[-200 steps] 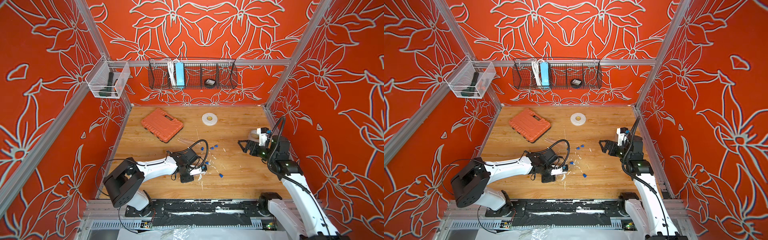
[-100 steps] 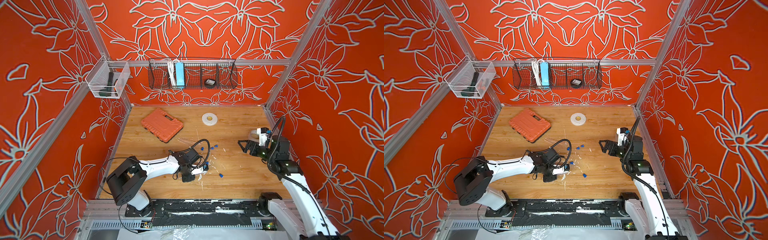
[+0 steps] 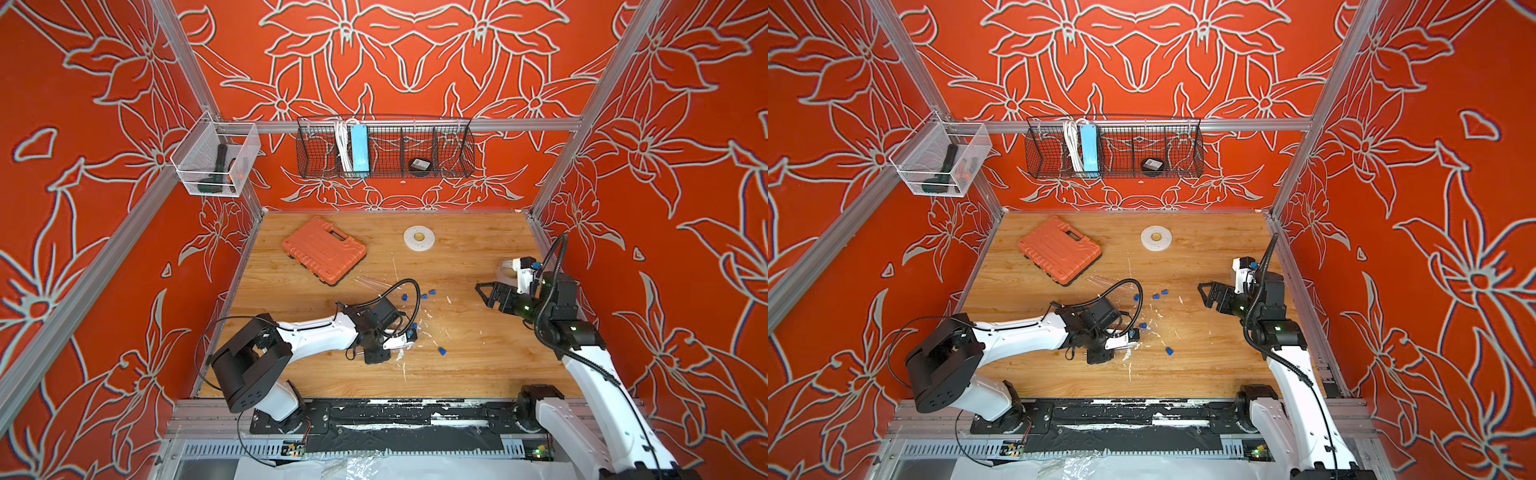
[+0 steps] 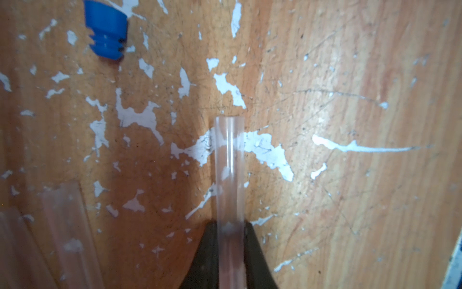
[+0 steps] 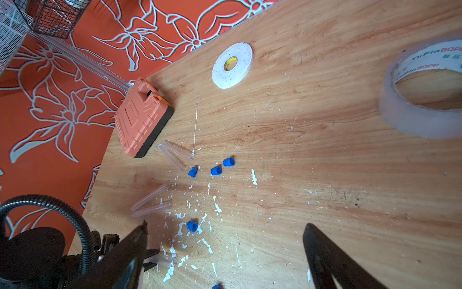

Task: Insert stoppers into test tubes
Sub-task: Pick up the test tube at the center of the board.

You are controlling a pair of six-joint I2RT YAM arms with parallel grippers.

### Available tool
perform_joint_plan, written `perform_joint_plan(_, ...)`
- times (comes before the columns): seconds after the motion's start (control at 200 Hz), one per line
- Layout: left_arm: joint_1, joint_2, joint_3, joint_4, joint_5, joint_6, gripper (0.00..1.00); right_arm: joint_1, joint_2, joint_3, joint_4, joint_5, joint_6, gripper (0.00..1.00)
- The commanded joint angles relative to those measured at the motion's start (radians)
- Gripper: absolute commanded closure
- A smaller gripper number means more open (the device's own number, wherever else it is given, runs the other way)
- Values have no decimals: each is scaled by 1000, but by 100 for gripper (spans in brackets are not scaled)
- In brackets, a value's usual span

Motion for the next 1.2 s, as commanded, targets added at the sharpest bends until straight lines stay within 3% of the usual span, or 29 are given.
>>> perform_joint_plan(0.0,0,-25,-29,3,-22,17,87,0,-18,35,-30,16,-16,3)
perform_joint_plan(0.28,0,-232,-95,146,49,19,89,45,-13,57,-101,45,68,4)
perform_joint_plan(0.485,0,-304,-125,225,64,34,88,328,26,53,-104,129,150,12)
perform_joint_plan(0.691,0,-322,-131,251,72,36,88,499,130,66,-71,49,270,15)
perform_joint_plan(0.896,0,-349,-145,259,118,41,86,628,229,22,143,0,388,22)
perform_joint_plan(1.196,0,-368,-153,267,151,41,87,745,352,32,255,50,467,32)
